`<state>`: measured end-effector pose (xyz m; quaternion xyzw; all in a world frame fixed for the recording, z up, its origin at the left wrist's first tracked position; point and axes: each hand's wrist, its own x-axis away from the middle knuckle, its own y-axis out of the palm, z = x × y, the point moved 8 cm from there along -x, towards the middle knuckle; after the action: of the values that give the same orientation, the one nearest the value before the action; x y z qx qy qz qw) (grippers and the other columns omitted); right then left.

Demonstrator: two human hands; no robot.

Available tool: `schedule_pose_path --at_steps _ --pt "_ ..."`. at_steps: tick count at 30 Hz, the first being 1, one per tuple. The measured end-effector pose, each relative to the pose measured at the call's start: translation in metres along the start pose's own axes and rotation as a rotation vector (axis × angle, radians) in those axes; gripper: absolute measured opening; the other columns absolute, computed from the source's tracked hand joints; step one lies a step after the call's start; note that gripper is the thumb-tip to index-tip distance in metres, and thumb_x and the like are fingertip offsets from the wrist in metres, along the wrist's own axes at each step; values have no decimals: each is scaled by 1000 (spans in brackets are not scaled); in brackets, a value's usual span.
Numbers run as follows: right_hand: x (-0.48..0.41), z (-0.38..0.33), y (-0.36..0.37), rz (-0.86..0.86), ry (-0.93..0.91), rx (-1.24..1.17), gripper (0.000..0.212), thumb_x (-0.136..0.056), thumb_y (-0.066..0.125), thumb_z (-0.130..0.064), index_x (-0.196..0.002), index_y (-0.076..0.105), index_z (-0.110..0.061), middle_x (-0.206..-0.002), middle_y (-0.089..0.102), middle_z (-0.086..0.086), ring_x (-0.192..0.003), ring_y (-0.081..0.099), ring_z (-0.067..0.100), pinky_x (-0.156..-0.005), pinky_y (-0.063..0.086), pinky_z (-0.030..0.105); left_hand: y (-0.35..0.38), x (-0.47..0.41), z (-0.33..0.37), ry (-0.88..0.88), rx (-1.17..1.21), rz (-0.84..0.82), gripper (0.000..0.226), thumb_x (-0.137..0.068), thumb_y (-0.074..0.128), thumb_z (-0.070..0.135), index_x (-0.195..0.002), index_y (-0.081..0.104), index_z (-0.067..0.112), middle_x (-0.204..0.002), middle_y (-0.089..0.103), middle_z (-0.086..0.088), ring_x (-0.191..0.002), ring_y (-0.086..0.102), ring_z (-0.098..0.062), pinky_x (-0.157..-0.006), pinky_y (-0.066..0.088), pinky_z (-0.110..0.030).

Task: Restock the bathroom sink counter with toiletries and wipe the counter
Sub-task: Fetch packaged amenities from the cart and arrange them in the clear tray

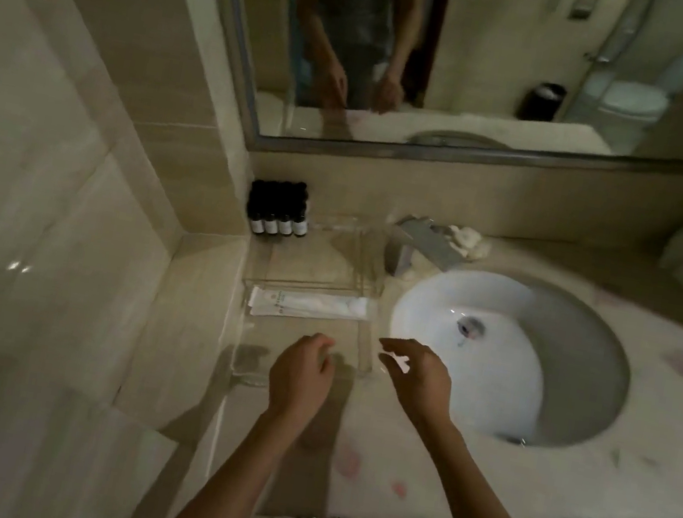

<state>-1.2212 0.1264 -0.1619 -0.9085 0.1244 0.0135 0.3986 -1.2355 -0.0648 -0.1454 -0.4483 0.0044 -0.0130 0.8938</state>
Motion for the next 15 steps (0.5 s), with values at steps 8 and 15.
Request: schedule_pose_path --at_steps 8,15 --pt "161 49 -111 346 260 16 20 -80 76 -21 -99 74 -27 -89 72 -12 -78 64 7 -68 50 25 33 91 102 387 80 -227 22 -90 61 19 -111 66 22 -111 67 7 -101 62 -12 -79 40 -18" --pt "357 100 -215 742 576 32 18 -79 77 -19 -92 73 -29 -89 70 -16 -76 64 4 -70 49 19 101 229 219 768 76 -579 24 -91 59 24 -113 66 21 -113 68 2 -101 62 -18 -83 47 -26"
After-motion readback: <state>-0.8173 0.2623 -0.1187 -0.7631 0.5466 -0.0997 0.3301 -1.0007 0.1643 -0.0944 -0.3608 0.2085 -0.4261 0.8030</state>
